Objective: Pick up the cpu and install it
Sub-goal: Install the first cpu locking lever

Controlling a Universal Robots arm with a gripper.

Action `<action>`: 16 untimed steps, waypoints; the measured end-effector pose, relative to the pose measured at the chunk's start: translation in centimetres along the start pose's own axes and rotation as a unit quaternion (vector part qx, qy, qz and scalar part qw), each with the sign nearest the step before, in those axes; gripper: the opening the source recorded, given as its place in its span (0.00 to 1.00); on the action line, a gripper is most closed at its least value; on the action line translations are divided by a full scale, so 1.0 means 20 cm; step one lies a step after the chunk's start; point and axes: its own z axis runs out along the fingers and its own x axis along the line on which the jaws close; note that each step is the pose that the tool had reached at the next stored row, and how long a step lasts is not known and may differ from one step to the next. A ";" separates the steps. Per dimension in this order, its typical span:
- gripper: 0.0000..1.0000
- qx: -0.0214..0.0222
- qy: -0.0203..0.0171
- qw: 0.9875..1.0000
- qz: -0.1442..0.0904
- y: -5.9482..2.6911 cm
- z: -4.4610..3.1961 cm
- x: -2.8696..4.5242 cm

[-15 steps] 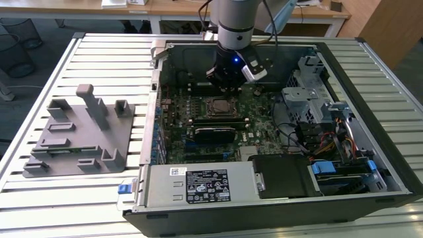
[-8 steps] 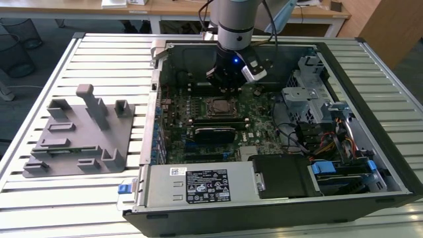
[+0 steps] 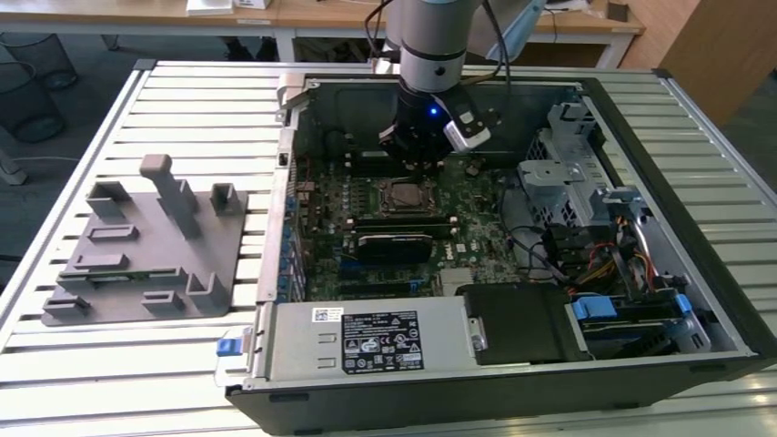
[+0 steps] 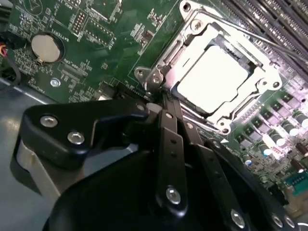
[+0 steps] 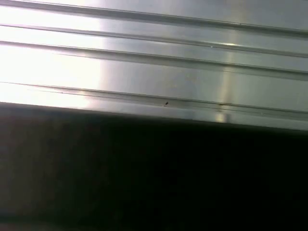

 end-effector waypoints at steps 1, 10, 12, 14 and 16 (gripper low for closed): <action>0.11 0.000 0.000 1.000 0.000 0.000 -0.006 0.000; 0.11 0.011 0.001 1.000 0.000 -0.003 -0.014 0.000; 0.11 0.017 0.001 1.000 0.000 -0.003 -0.009 0.000; 0.11 0.022 0.002 1.000 0.000 -0.003 -0.003 0.000; 0.11 0.026 0.002 1.000 0.000 -0.003 0.003 0.001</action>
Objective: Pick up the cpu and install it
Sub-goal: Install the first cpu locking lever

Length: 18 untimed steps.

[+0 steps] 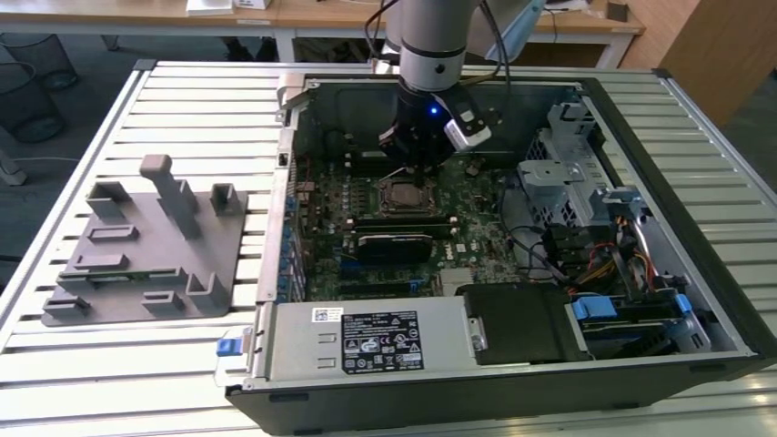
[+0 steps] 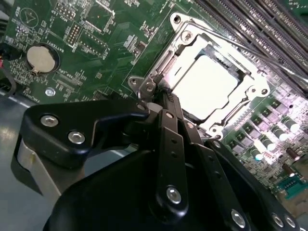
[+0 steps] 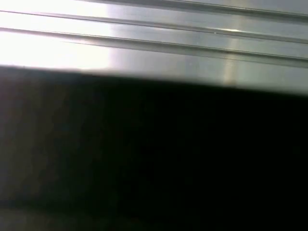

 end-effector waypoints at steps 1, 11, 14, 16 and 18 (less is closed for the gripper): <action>0.11 0.002 0.000 1.000 0.000 0.000 0.002 0.000; 0.11 0.003 0.000 1.000 0.000 -0.007 -0.044 0.003; 0.11 0.001 0.000 1.000 0.000 -0.025 -0.044 0.022; 0.11 -0.002 0.000 1.000 0.000 -0.032 -0.043 0.048; 0.11 -0.003 -0.001 1.000 0.000 -0.041 -0.043 0.075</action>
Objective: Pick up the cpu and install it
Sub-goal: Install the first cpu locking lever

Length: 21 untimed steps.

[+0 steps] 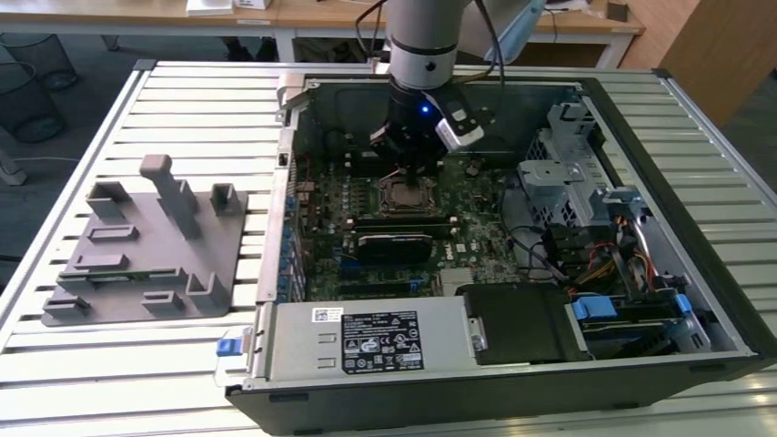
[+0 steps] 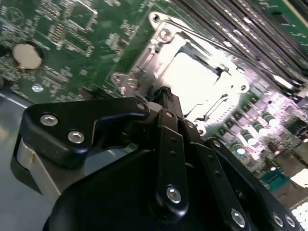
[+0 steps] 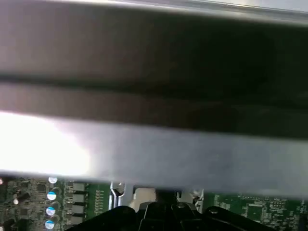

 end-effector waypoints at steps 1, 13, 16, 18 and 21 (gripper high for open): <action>0.11 0.000 -0.001 1.000 0.000 -0.003 0.000 0.012; 0.11 -0.021 -0.009 1.000 0.001 -0.002 -0.070 0.084; 0.11 -0.022 -0.010 1.000 0.001 0.006 -0.074 0.085; 0.11 -0.022 -0.010 1.000 0.001 0.016 -0.075 0.084; 0.11 -0.022 -0.010 1.000 0.001 0.032 -0.076 0.078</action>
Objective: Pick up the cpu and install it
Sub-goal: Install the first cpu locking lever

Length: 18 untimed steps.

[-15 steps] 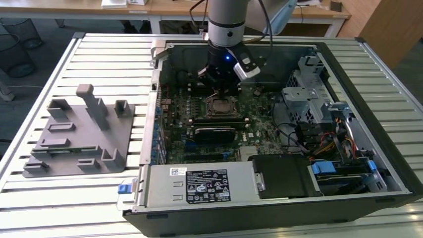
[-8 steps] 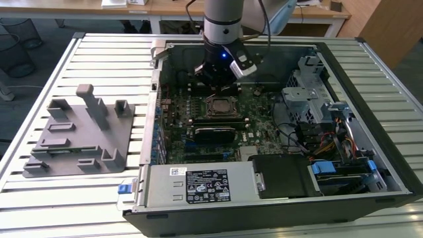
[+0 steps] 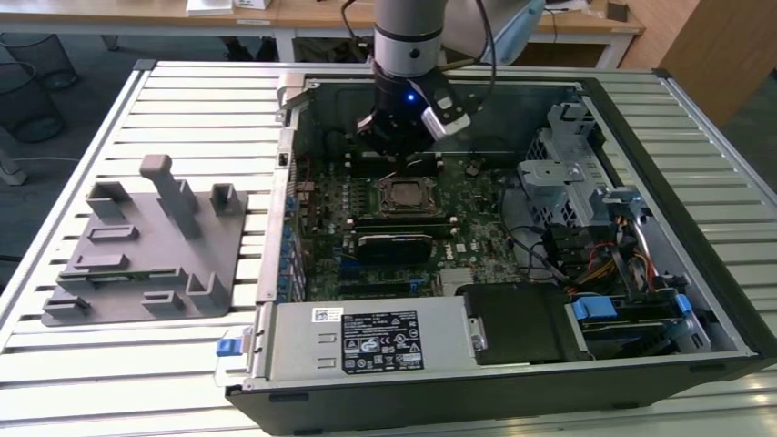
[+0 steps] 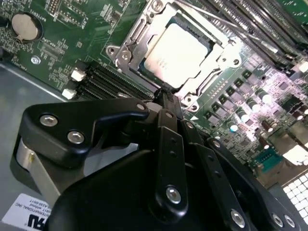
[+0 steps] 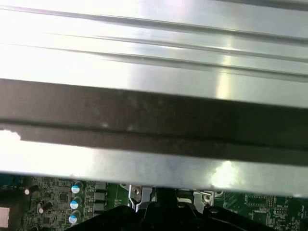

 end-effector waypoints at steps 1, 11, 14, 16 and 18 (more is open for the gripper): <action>0.11 0.000 0.000 1.000 0.000 0.004 0.000 -0.005; 0.11 0.000 0.000 1.000 0.000 0.034 0.004 -0.071; 0.11 0.000 0.000 1.000 0.000 0.034 0.007 -0.102; 0.11 0.000 0.000 1.000 0.000 0.034 0.010 -0.119; 0.11 0.000 0.000 1.000 0.001 0.035 0.015 -0.130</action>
